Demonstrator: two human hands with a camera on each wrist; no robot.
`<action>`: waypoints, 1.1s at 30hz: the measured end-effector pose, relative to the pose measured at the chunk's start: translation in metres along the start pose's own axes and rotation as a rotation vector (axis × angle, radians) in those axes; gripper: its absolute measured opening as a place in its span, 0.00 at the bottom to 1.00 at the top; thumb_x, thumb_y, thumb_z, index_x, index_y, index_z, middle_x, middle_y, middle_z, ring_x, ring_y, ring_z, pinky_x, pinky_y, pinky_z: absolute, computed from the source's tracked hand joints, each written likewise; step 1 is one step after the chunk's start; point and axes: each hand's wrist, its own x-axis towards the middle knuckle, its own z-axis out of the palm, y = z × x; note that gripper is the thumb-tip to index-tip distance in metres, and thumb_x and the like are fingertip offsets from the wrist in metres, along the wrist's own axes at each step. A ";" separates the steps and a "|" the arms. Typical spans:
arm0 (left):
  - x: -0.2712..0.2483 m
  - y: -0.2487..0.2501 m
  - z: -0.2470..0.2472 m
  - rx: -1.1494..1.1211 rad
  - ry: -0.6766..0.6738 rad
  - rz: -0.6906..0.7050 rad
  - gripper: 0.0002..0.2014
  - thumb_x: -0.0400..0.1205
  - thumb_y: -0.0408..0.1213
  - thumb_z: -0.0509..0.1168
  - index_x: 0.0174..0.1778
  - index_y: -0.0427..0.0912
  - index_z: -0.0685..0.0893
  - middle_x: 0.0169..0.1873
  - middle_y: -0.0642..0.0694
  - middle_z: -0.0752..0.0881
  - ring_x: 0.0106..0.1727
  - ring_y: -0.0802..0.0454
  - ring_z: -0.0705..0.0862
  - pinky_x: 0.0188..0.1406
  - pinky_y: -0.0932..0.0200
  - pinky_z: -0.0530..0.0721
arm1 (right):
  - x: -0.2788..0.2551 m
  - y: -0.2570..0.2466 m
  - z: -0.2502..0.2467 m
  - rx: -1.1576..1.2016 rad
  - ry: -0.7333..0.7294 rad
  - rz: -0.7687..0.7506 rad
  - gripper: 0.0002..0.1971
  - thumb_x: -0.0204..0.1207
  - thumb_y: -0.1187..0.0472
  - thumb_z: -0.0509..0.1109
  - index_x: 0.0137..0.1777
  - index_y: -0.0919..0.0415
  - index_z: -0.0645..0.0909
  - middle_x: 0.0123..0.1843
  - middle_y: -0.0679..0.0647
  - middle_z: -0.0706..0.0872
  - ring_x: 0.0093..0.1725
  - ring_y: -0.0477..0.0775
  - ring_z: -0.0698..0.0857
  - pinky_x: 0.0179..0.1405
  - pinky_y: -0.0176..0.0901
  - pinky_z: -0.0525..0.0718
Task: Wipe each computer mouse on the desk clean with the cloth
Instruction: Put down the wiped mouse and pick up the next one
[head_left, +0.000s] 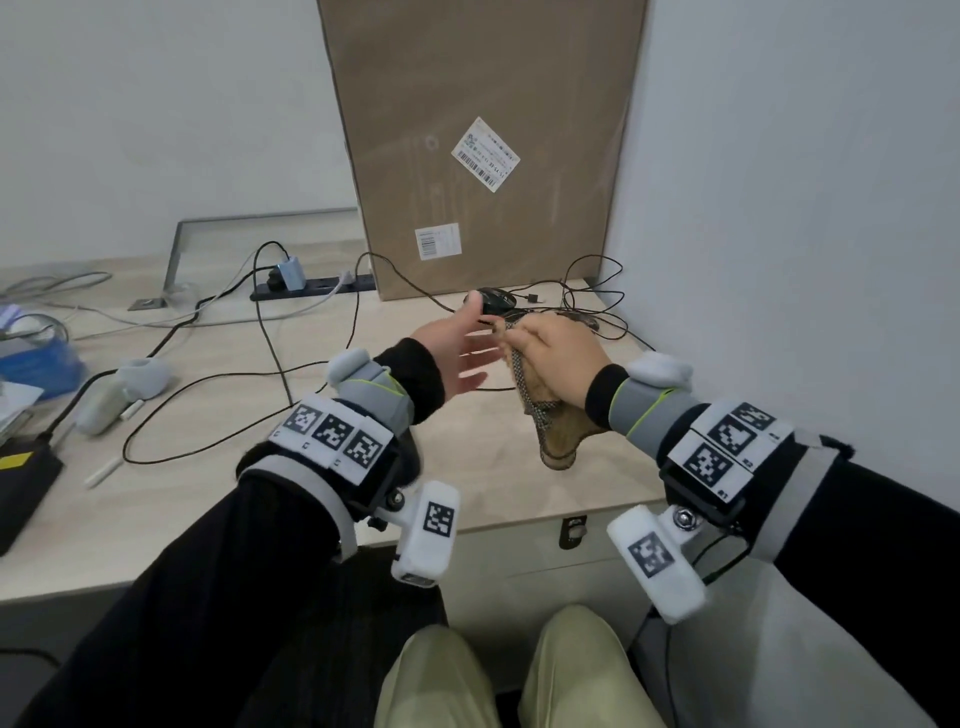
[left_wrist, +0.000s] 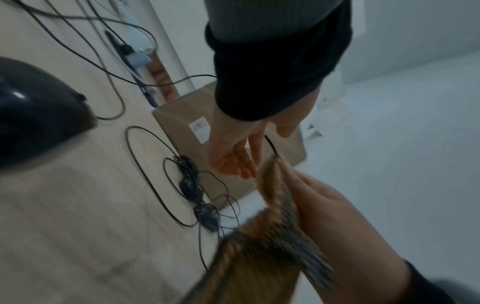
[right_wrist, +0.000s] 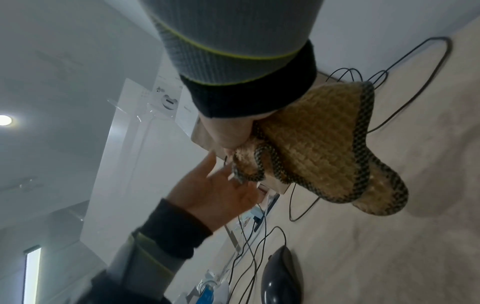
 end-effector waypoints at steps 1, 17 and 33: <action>0.001 -0.001 0.008 0.026 -0.015 0.022 0.19 0.87 0.54 0.51 0.42 0.47 0.82 0.37 0.50 0.80 0.40 0.55 0.77 0.38 0.61 0.73 | 0.000 -0.002 0.005 0.028 -0.013 -0.011 0.14 0.82 0.55 0.60 0.43 0.62 0.82 0.57 0.54 0.87 0.55 0.58 0.82 0.48 0.41 0.71; 0.016 -0.005 -0.004 0.153 0.200 0.118 0.22 0.88 0.43 0.48 0.33 0.50 0.83 0.39 0.57 0.85 0.38 0.61 0.79 0.40 0.60 0.69 | -0.012 0.009 -0.015 0.354 -0.391 0.110 0.14 0.80 0.55 0.65 0.32 0.56 0.74 0.28 0.47 0.75 0.26 0.39 0.76 0.30 0.30 0.74; 0.010 -0.003 -0.014 0.151 0.226 0.120 0.22 0.89 0.44 0.47 0.34 0.49 0.82 0.38 0.57 0.85 0.37 0.61 0.80 0.36 0.62 0.69 | -0.009 0.024 -0.014 0.470 -0.367 0.178 0.14 0.79 0.53 0.67 0.34 0.60 0.78 0.31 0.51 0.78 0.29 0.44 0.77 0.32 0.39 0.75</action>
